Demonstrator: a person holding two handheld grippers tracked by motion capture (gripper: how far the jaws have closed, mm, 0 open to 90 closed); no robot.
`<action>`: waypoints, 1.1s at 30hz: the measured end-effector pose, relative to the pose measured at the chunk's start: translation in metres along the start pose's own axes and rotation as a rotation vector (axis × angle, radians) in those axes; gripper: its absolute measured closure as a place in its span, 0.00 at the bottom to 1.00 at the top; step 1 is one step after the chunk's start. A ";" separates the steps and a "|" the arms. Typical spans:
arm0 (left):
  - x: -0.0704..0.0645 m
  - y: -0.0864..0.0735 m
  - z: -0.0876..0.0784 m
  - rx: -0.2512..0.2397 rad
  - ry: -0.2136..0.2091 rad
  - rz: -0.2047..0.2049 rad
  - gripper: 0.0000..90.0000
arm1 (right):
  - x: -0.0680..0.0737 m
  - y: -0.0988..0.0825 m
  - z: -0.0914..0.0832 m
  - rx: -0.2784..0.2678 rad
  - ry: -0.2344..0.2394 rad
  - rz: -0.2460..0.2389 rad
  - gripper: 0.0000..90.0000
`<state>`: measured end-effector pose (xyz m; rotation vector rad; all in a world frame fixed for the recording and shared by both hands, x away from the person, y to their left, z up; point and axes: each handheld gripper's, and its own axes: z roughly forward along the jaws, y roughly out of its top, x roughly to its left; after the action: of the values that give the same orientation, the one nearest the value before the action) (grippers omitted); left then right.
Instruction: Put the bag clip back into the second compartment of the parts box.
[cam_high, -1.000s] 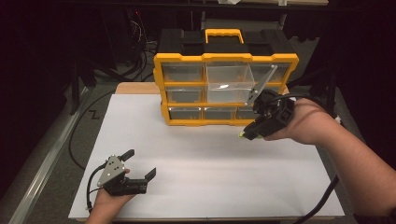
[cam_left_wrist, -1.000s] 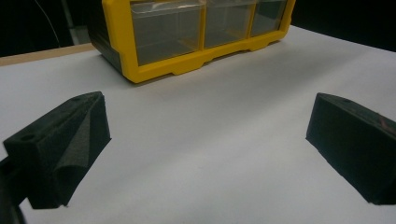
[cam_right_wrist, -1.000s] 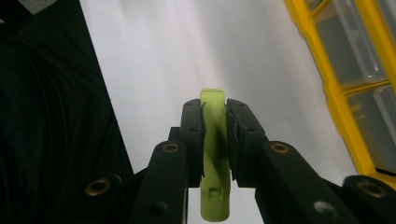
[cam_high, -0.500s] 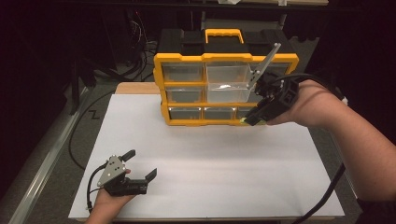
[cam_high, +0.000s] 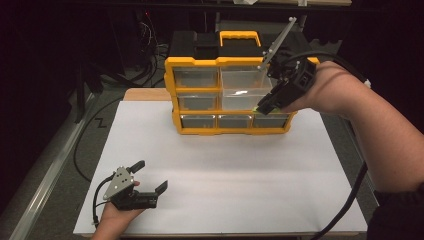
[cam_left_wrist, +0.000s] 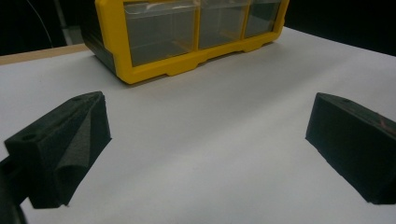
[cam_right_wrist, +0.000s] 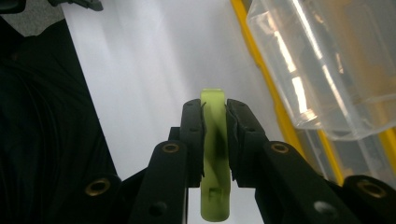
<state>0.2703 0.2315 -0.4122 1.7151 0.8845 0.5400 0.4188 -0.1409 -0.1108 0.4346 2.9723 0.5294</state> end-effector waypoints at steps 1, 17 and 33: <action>0.000 0.000 0.000 -0.001 -0.001 0.000 0.01 | -0.001 0.003 -0.001 -0.002 -0.003 -0.003 0.88; 0.001 0.000 0.000 -0.005 -0.006 -0.002 0.01 | -0.012 0.037 -0.003 -0.022 -0.030 -0.030 0.88; 0.002 0.000 -0.002 -0.010 -0.005 -0.013 0.01 | -0.030 0.061 -0.001 -0.016 -0.079 -0.015 0.88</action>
<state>0.2698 0.2341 -0.4119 1.6998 0.8877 0.5306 0.4636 -0.0952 -0.0877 0.4210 2.8919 0.5213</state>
